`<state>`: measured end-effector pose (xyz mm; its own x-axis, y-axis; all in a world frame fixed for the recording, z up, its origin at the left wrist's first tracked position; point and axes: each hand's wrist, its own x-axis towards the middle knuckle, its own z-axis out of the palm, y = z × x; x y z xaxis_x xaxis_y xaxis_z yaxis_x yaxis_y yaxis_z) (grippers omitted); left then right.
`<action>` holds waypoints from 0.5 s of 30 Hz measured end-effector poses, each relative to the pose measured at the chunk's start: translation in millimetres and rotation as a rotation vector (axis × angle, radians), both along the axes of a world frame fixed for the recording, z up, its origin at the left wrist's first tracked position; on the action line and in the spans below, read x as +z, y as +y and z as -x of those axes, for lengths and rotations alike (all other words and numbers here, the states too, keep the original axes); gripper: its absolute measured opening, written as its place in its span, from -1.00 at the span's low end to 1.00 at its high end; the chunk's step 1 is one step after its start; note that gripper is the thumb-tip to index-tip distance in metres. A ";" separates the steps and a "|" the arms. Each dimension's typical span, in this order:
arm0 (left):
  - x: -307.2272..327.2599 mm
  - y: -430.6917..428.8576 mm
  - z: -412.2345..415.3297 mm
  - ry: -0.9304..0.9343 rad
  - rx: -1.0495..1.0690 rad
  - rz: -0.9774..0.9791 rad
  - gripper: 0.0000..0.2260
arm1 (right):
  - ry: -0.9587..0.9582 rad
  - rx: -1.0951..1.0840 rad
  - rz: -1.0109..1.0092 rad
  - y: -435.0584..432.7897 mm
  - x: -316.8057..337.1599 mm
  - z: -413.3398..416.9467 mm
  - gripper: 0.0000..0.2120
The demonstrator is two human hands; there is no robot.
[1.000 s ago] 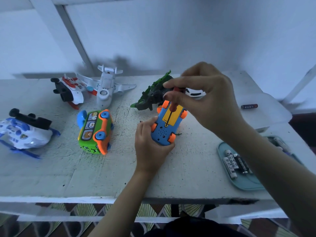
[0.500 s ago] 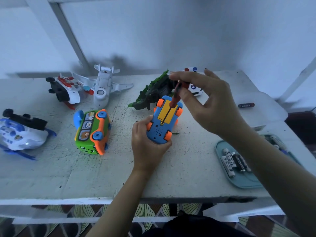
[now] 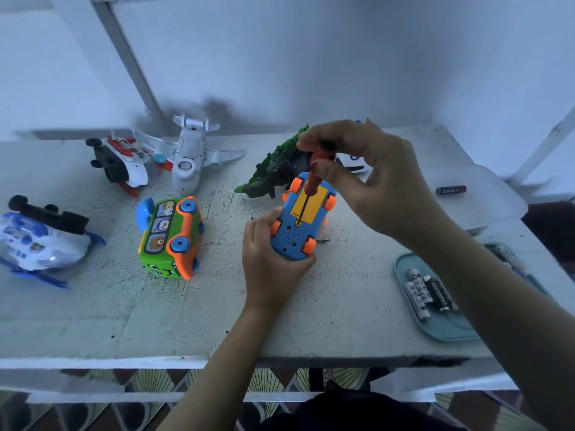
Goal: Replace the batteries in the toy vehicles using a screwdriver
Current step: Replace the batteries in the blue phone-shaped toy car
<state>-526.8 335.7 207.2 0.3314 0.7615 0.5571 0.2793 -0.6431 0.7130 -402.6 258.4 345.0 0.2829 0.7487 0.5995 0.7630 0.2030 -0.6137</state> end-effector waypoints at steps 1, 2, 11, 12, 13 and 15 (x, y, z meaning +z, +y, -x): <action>0.2 -0.1 -0.1 0.000 0.001 0.001 -0.43 | -0.010 0.021 0.022 -0.6 1.3 -1.7 -0.80; 0.2 -0.1 -0.1 0.001 0.001 0.000 -0.43 | -0.014 0.047 0.049 -0.9 2.5 -3.5 -0.78; 0.6 -1.0 -0.7 0.023 0.000 -0.012 -0.43 | -0.026 -0.110 -0.026 -4.1 -3.7 3.0 -0.65; 0.5 -0.9 -0.5 0.022 0.002 -0.010 -0.43 | -0.042 -0.141 -0.048 -4.2 -4.2 4.6 -0.64; 0.5 -0.9 -0.7 0.019 0.005 -0.004 -0.43 | -0.062 -0.162 -0.062 -4.4 -4.0 5.3 -0.63; 0.2 -1.2 -0.6 0.019 0.009 -0.002 -0.44 | -0.076 -0.162 -0.066 -4.4 -2.7 4.2 -0.65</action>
<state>-526.2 334.5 207.5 0.3352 0.7634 0.5521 0.2984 -0.6419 0.7064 -406.8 254.0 342.2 0.3484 0.6553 0.6702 0.8328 0.1117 -0.5421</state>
